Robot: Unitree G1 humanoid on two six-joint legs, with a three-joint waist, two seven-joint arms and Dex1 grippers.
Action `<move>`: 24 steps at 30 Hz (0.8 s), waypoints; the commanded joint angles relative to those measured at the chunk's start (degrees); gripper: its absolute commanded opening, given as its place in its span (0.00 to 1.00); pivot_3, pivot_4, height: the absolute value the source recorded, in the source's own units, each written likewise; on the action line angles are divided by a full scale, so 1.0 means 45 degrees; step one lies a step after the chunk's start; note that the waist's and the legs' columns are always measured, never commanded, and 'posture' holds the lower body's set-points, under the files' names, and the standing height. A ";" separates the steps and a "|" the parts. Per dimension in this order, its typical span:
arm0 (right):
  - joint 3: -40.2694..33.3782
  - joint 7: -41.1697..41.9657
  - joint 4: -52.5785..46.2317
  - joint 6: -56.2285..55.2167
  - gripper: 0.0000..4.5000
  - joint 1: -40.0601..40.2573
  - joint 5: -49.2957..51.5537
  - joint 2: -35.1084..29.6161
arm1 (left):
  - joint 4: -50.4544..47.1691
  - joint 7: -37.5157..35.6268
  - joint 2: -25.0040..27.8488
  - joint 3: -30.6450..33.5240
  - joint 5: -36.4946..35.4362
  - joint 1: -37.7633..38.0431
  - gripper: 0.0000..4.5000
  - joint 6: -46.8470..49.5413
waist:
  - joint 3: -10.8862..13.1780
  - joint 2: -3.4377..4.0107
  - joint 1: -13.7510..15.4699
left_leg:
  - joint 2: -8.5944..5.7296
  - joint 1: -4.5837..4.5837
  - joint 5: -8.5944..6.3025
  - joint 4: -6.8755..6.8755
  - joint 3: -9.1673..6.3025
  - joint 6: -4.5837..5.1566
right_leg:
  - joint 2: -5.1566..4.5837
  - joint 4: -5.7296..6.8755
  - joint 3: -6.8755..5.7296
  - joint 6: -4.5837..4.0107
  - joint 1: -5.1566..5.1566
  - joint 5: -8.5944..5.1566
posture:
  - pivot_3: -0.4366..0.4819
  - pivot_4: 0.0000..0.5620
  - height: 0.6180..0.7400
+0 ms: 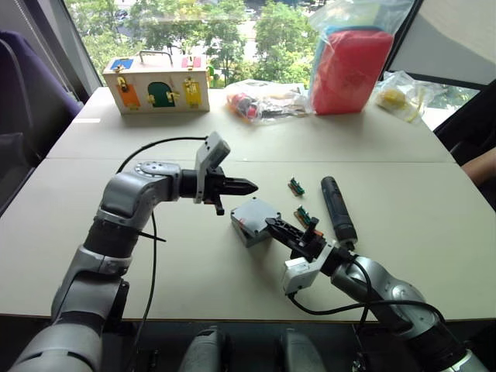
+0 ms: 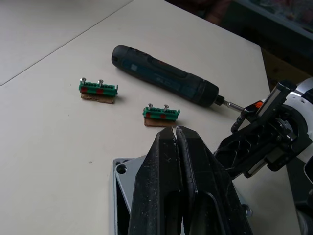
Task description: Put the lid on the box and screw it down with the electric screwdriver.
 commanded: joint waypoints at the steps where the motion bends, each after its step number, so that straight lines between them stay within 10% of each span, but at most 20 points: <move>1: -0.0588 -0.0394 -0.0734 0.0003 0.03 -0.0137 0.0146 0.0104 | 0.0089 0.0232 -0.0022 0.0625 0.0016 -0.0001 0.01 -0.0279 | 0.0000 0.0000 -0.0003 | 0.0000 0.0000 0.0000 0.0000 0.0000 0.0000 | 0.0000 0.0001 0.0000 0.0000 0.0000 0.0000 | 0.48 0.27 1.00; 24: -0.0005 0.4460 -0.3034 0.3149 0.03 -0.0016 -0.0198 0.1602 | 0.1352 0.0034 -0.0564 0.0521 0.0961 -0.0393 0.01 -0.1518 | 0.0000 0.0000 -0.0006 | 0.0001 -0.0001 -0.0001 0.0005 -0.0005 0.0001 | 0.0009 0.0002 -0.0002 0.0001 0.0000 0.0001 | 0.48 0.27 1.00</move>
